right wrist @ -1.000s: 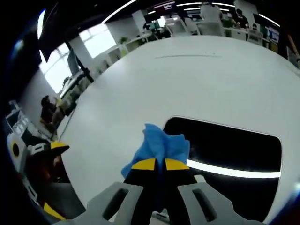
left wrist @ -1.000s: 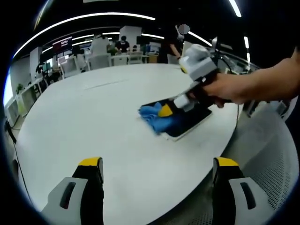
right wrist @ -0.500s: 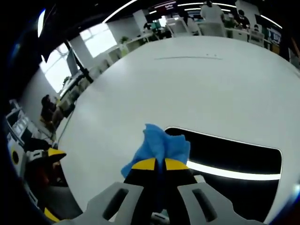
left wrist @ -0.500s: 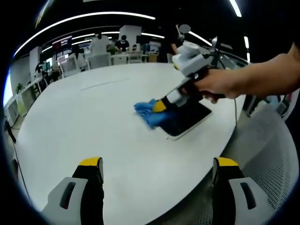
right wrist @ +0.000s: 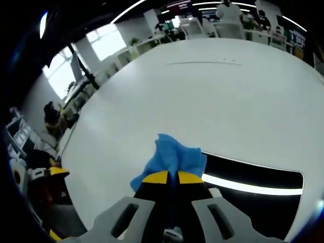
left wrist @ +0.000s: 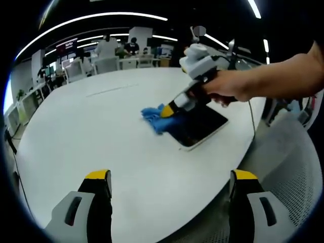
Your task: Wipe the mirror surface with the cleaning cloth until all visible marks leave the cleaned area.
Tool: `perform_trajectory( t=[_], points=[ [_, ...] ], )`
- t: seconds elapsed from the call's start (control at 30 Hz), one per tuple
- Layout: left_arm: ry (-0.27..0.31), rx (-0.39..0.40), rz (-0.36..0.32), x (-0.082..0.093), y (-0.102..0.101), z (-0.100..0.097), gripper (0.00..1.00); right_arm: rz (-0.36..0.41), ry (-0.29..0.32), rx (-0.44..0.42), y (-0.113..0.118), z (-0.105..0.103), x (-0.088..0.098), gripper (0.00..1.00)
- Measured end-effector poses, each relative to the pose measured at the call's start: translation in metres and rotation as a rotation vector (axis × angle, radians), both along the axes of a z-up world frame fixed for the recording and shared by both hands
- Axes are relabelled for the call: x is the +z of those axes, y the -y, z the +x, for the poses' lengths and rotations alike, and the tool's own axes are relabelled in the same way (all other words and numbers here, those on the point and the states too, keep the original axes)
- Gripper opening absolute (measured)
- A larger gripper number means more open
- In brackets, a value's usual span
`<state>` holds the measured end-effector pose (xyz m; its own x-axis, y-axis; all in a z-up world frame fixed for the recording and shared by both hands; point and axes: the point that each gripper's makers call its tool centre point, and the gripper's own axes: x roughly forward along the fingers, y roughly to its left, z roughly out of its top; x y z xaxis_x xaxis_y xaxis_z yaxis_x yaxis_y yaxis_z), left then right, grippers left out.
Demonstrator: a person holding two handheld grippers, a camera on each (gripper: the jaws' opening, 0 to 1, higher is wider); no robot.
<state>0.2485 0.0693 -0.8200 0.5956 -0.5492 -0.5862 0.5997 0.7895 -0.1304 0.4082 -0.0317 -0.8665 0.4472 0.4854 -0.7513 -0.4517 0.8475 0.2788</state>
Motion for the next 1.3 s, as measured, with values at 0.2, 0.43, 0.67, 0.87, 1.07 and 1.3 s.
perform_trajectory(
  t=[0.2, 0.43, 0.67, 0.87, 1.07, 1.3],
  points=[
    [-0.006, -0.003, 0.004, -0.001, 0.000, -0.001, 0.97, 0.000, 0.001, 0.006, 0.000, 0.008, 0.000, 0.00],
    [-0.011, -0.007, 0.009, -0.002, 0.000, -0.002, 0.97, 0.002, -0.004, 0.001, -0.001, 0.017, 0.000, 0.00],
    [-0.011, -0.007, 0.009, -0.002, 0.000, -0.002, 0.97, -0.002, -0.007, 0.003, -0.002, 0.019, 0.001, 0.00],
    [-0.011, -0.006, 0.010, -0.001, 0.000, -0.002, 0.97, -0.013, 0.006, 0.017, -0.003, 0.026, 0.001, 0.00],
    [-0.013, -0.005, 0.009, -0.002, 0.000, -0.002, 0.97, -0.009, -0.001, 0.021, -0.003, 0.028, 0.000, 0.00],
    [-0.014, -0.007, 0.011, -0.003, 0.000, -0.002, 0.97, 0.002, -0.009, 0.020, -0.002, 0.028, 0.000, 0.00]
  ],
)
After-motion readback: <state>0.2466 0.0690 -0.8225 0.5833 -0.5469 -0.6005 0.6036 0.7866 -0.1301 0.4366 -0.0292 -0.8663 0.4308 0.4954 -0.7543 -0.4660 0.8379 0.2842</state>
